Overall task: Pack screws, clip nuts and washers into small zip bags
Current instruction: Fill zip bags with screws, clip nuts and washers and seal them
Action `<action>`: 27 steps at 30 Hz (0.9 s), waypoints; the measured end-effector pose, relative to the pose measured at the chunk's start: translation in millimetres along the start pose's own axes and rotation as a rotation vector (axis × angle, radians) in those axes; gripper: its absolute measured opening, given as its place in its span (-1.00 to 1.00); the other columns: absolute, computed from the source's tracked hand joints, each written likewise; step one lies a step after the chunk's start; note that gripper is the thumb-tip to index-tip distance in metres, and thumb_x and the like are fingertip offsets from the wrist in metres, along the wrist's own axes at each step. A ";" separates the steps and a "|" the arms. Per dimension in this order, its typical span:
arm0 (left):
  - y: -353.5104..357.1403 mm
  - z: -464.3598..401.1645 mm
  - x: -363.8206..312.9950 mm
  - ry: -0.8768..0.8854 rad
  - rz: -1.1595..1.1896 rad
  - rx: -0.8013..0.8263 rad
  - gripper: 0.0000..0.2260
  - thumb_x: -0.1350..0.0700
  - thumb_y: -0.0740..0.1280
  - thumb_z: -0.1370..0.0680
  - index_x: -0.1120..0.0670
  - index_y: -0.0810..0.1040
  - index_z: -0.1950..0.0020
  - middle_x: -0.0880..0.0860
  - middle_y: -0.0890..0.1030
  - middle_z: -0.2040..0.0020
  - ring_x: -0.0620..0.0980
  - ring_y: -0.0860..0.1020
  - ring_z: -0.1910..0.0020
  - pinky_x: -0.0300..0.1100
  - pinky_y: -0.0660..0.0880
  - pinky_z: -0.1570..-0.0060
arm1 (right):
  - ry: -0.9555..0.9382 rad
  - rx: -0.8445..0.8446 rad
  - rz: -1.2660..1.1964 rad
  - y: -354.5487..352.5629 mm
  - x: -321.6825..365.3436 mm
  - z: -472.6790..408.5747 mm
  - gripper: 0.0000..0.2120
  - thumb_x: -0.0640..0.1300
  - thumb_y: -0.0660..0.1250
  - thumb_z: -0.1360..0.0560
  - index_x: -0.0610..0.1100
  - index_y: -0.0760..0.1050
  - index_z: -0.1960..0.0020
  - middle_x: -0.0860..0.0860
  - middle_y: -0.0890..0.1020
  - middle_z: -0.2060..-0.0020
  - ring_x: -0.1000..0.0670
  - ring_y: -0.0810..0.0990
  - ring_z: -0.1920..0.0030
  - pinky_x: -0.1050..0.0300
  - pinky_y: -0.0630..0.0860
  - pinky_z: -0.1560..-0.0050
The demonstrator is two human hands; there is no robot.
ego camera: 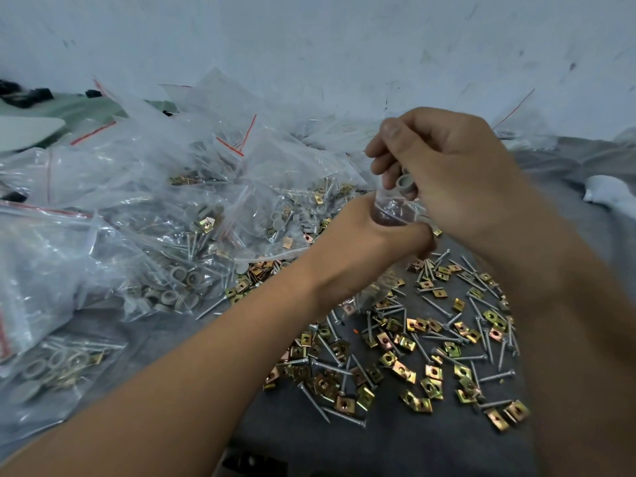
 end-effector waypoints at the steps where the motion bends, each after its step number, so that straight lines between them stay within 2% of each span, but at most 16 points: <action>1: -0.2 -0.8 0.8 -0.002 0.018 -0.003 -0.77 0.21 0.39 -0.54 0.35 0.61 -0.10 0.36 0.70 -0.03 0.40 0.66 -0.10 0.34 0.55 -0.27 | 0.001 0.011 -0.018 0.1 0.2 0.2 -0.71 -0.07 0.24 -0.71 -0.17 0.64 0.04 -0.06 0.70 0.21 0.07 0.62 0.26 0.23 0.48 0.22; 5: -1.6 -2.7 3.2 -0.002 0.052 -0.017 -0.82 0.19 0.40 -0.52 0.29 0.66 -0.02 0.28 0.74 0.03 0.31 0.71 -0.05 0.15 0.65 -0.21 | 0.005 0.026 -0.061 1.1 2.7 1.0 -0.69 -0.12 0.19 -0.74 -0.20 0.64 0.02 -0.15 0.70 0.15 0.01 0.62 0.24 0.17 0.51 0.19; 10: -6.1 -5.8 4.7 0.003 0.104 -0.053 -0.82 0.27 0.37 -0.55 0.39 0.61 -0.03 0.25 0.74 0.12 0.19 0.74 0.05 0.17 0.64 -0.13 | 0.023 0.057 -0.017 -1.8 4.4 2.5 -0.68 -0.12 0.17 -0.74 -0.18 0.64 0.02 -0.13 0.70 0.14 -0.01 0.64 0.22 0.08 0.61 0.17; 13: -10.0 -7.4 5.5 0.005 0.113 -0.060 -0.87 0.29 0.36 -0.56 0.34 0.65 0.01 0.15 0.75 0.17 0.14 0.73 0.08 0.13 0.67 -0.14 | 0.032 0.079 -0.030 -3.4 5.4 4.9 -0.69 -0.12 0.17 -0.74 -0.19 0.64 0.00 -0.11 0.72 0.14 -0.12 0.72 0.12 -0.12 0.69 -0.01; 15: -11.1 -8.0 6.7 0.003 0.124 -0.057 -0.87 0.29 0.38 -0.57 0.33 0.67 -0.03 0.18 0.76 0.12 0.16 0.75 0.04 0.11 0.67 -0.18 | 0.016 0.081 -0.082 -4.7 8.3 5.5 -0.69 -0.15 0.17 -0.74 -0.24 0.64 -0.02 -0.14 0.73 0.13 -0.16 0.73 0.09 -0.16 0.68 -0.04; 18: -12.8 -9.2 7.8 0.002 0.142 -0.069 -0.86 0.25 0.38 -0.57 0.28 0.67 -0.05 0.17 0.75 0.07 0.14 0.73 0.00 0.15 0.66 -0.21 | -0.036 -0.010 -0.240 -12.4 14.2 4.0 -0.73 -0.20 0.17 -0.73 -0.28 0.62 -0.04 -0.21 0.72 0.10 -0.23 0.73 0.05 -0.18 0.68 -0.07; 21: -20.6 -11.7 3.9 0.025 0.195 -0.109 -0.88 0.25 0.36 -0.57 0.25 0.67 -0.03 0.17 0.75 0.05 0.13 0.72 -0.02 0.06 0.66 -0.16 | -0.109 -0.102 -0.222 -22.9 13.0 5.2 -0.82 -0.18 0.26 -0.69 -0.17 0.63 -0.07 -0.12 0.73 0.05 -0.18 0.71 -0.04 -0.21 0.64 -0.15; 24: -29.6 -12.8 -3.7 0.049 0.405 -0.081 -0.77 0.19 0.30 -0.51 0.29 0.66 -0.04 0.24 0.71 0.02 0.20 0.69 -0.03 0.10 0.65 -0.18 | -0.073 0.043 -0.223 -20.7 -1.2 10.9 -0.84 -0.17 0.30 -0.68 -0.09 0.65 -0.17 -0.13 0.71 -0.10 -0.14 0.68 -0.14 -0.24 0.60 -0.25; 27: -33.2 -10.8 -7.6 0.024 0.539 0.037 -0.52 0.14 0.17 -0.53 0.45 0.53 -0.31 0.40 0.62 -0.17 0.30 0.61 -0.15 0.19 0.54 -0.36 | 0.000 0.227 -0.383 -8.8 -12.7 16.2 -0.67 -0.37 0.16 -0.69 -0.17 0.56 -0.34 -0.14 0.67 -0.25 -0.19 0.65 -0.26 -0.23 0.59 -0.28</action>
Point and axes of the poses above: each hand's wrist, its own z-axis away from the middle knuckle, its own y-axis out of the palm, x = y × z, the point moved 5 cm from there along -z, towards the middle knuckle
